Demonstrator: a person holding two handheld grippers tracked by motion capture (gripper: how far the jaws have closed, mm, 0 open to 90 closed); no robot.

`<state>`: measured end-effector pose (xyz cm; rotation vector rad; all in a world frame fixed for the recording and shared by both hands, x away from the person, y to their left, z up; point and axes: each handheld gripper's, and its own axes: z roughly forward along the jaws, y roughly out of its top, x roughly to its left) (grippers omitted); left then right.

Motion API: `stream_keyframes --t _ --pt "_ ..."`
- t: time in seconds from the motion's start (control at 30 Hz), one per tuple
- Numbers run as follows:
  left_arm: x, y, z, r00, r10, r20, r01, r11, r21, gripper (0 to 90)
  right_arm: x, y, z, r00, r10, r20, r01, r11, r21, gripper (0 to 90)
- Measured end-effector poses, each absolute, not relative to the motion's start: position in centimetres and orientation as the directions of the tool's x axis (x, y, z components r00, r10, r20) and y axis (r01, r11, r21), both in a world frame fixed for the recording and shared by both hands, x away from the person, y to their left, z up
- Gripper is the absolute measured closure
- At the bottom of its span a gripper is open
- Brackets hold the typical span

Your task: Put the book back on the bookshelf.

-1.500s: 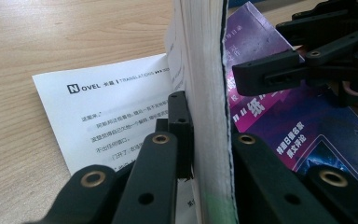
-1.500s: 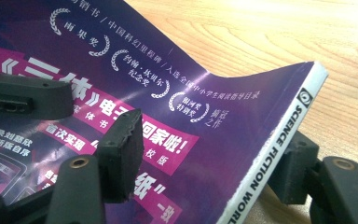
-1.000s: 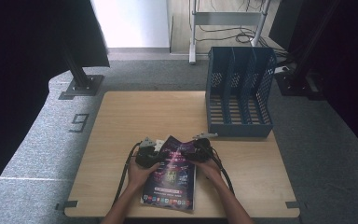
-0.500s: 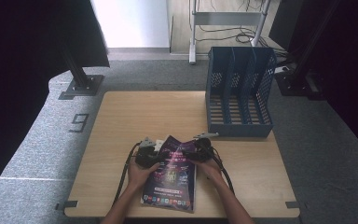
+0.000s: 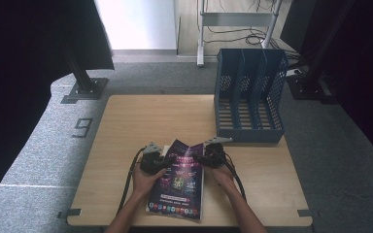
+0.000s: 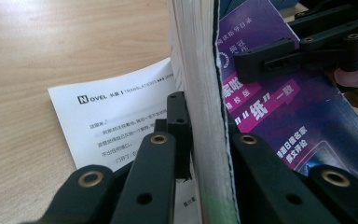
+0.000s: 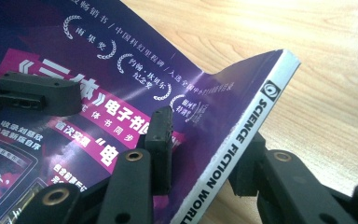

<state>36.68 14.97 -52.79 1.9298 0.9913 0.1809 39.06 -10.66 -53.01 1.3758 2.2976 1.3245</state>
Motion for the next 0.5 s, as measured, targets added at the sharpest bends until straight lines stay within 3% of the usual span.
stream_keyframes --t 0.5 --pt "35.9 15.4 -50.8 0.687 0.682 -0.251 0.499 -0.192 0.845 83.5 37.7 -11.3 -50.1 -0.605 0.758 0.242 0.549 0.177 0.817 68.4"
